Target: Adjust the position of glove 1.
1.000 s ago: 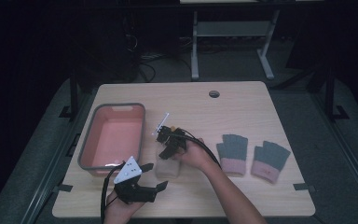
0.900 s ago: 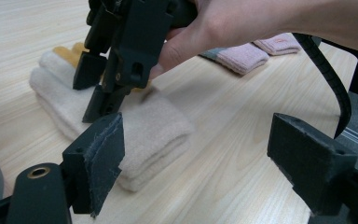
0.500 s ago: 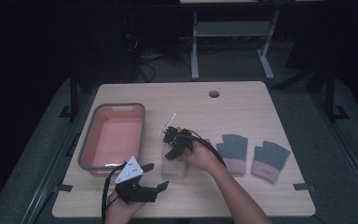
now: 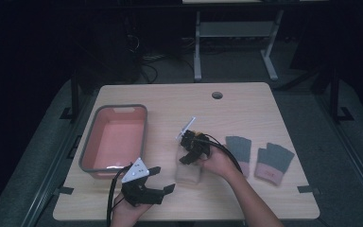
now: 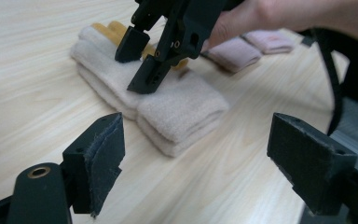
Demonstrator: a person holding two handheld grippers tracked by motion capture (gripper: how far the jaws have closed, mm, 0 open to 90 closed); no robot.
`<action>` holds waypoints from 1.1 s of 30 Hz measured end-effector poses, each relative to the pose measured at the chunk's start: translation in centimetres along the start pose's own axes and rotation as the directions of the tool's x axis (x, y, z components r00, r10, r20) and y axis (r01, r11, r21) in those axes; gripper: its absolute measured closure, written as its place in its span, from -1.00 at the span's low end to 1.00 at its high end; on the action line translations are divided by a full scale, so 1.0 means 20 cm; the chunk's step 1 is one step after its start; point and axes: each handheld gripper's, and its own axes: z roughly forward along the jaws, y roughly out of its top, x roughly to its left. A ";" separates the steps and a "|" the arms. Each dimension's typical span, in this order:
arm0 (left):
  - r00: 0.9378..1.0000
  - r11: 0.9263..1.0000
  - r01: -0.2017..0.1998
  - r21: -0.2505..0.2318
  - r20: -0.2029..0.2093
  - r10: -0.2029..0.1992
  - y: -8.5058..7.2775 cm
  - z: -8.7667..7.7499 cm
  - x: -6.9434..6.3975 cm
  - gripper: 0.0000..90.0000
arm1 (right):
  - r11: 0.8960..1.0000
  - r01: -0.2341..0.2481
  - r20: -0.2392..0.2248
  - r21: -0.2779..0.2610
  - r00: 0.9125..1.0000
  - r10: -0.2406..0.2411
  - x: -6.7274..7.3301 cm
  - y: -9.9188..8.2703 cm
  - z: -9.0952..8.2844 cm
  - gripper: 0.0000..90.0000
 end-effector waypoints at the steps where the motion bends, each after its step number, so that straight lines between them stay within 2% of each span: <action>1: 1.000 1.000 0.005 -0.003 0.000 -0.005 0.00 0.00 -0.01 -0.58 | 1.000 -0.004 0.001 -0.005 1.000 0.004 0.00 -0.01 0.00 -0.02; 6: 1.000 1.000 -0.008 0.006 0.005 0.008 0.02 0.02 -0.03 -0.57 | 1.000 -0.021 -0.001 -0.017 1.000 0.021 0.00 -0.04 -0.02 -0.05; 9: 1.000 1.000 0.009 0.013 0.015 -0.009 0.04 0.04 -0.05 -0.57 | 0.999 -0.042 -0.007 -0.021 0.999 0.042 0.00 -0.04 -0.03 -0.17; 10: 1.000 1.000 0.014 0.016 0.018 -0.014 0.04 0.04 -0.05 -0.56 | 0.999 -0.039 -0.002 -0.024 0.999 0.039 0.01 -0.04 -0.05 -0.21; 11: 1.000 1.000 0.003 0.023 0.017 -0.004 0.05 0.05 -0.05 -0.56 | 0.998 -0.045 0.001 -0.033 0.999 0.045 0.02 -0.04 -0.07 -0.24; 13: 1.000 1.000 0.013 0.024 0.024 -0.014 0.06 0.06 -0.05 -0.55 | 0.996 -0.070 0.008 -0.058 0.997 0.071 0.03 -0.06 -0.11 -0.28; 15: 1.000 0.999 0.025 0.032 0.009 -0.025 0.08 0.07 -0.05 -0.53 | 0.993 -0.092 0.020 -0.075 0.995 0.094 0.04 -0.07 -0.15 -0.29; 16: 1.000 0.999 0.028 0.036 -0.001 -0.028 0.09 0.08 -0.04 -0.52 | 0.984 -0.144 0.003 -0.104 0.989 0.145 0.03 -0.11 -0.20 -0.29; 17: 0.999 0.999 0.035 0.042 -0.009 -0.035 0.11 0.09 -0.04 -0.50 | 0.977 -0.174 -0.007 -0.122 0.985 0.174 0.02 -0.13 -0.22 -0.29; 18: 0.999 0.998 0.034 0.054 -0.019 -0.033 0.12 0.10 -0.03 -0.50 | 0.977 -0.174 -0.007 -0.122 0.985 0.174 0.02 -0.13 -0.22 -0.29; 19: 0.998 0.997 0.056 0.057 -0.024 -0.054 0.13 0.12 -0.03 -0.50 | 0.972 -0.195 -0.006 -0.132 0.981 0.196 0.01 -0.15 -0.23 -0.29; 22: 0.995 0.993 0.099 0.062 -0.020 -0.098 0.16 0.15 -0.02 -0.49 | 0.947 -0.277 -0.012 -0.163 0.960 0.279 -0.01 -0.22 -0.27 -0.30; 24: 0.992 0.989 0.123 0.078 -0.025 -0.121 0.17 0.18 -0.01 -0.48 | 0.934 -0.311 -0.020 -0.177 0.950 0.312 -0.02 -0.26 -0.28 -0.29; 26: 0.988 0.984 0.154 0.094 -0.029 -0.151 0.19 0.22 0.01 -0.48 | 0.920 -0.345 -0.026 -0.183 0.938 0.346 -0.02 -0.29 -0.28 -0.28; 29: 0.983 0.976 0.186 0.114 -0.030 -0.183 0.19 0.25 0.03 -0.47 | 0.911 -0.373 -0.028 -0.178 0.927 0.374 0.00 -0.32 -0.27 -0.28; 31: 0.977 0.968 0.215 0.130 -0.038 -0.212 0.18 0.27 0.04 -0.47 | 0.900 -0.395 -0.046 -0.183 0.918 0.394 0.00 -0.34 -0.25 -0.28; 33: 0.970 0.958 0.242 0.152 -0.049 -0.237 0.17 0.29 0.06 -0.47 | 0.883 -0.433 -0.074 -0.181 0.901 0.427 0.00 -0.36 -0.24 -0.28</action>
